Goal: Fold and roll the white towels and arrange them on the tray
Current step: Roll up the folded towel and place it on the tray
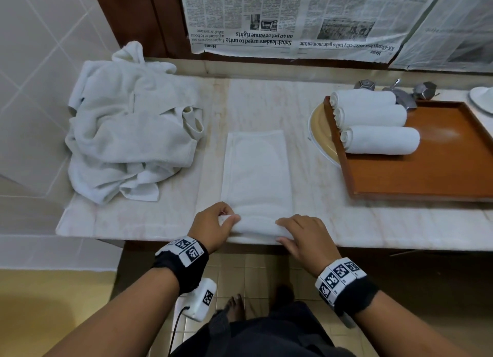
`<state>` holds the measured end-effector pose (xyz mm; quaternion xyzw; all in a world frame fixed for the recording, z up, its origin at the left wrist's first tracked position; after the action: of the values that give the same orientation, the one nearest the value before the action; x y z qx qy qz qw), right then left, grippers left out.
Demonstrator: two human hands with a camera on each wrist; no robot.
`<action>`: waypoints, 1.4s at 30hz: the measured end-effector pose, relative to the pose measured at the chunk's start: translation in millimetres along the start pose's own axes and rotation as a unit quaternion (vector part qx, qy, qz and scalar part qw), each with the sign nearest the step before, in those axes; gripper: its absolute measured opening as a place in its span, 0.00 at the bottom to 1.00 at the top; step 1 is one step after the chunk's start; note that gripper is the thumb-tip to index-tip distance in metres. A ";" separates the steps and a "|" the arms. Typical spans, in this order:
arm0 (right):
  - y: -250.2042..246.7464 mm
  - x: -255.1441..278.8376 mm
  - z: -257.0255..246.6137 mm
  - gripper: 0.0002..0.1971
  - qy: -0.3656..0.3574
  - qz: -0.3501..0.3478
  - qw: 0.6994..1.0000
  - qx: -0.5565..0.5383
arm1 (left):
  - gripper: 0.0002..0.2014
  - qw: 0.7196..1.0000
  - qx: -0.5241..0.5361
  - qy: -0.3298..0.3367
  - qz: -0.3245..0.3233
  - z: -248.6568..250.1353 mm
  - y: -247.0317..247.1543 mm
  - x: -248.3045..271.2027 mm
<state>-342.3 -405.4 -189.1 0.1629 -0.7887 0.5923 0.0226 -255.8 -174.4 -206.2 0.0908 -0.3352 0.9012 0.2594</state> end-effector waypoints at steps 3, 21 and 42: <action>1.3 -8.2 3.7 0.27 0.030 -0.027 0.999 -0.023 | 0.10 0.999 0.019 -0.031 0.003 -1.6 -1.8 -3.9; 0.8 -23.2 -4.3 0.20 0.076 -0.041 0.996 0.004 | 0.14 0.903 -0.338 0.265 -0.018 -7.3 5.3 4.6; -15.9 -44.7 4.0 0.19 0.089 -0.120 0.989 -0.010 | 0.10 0.986 -0.160 0.048 0.010 19.4 2.1 -8.3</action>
<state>-294.8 -402.7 -185.7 0.2033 -0.7644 0.5891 0.1653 -250.0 -191.7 -195.5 0.0017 -0.4627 0.8419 0.2777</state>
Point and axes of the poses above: each hand's wrist, its own x-axis away from the middle knuckle, its own y-axis out of the palm, z = x × y, the point moved 3 cm from there along -x, towards the middle knuckle, and after that the axes turned 14 degrees about -z, right-handed, at the moved point
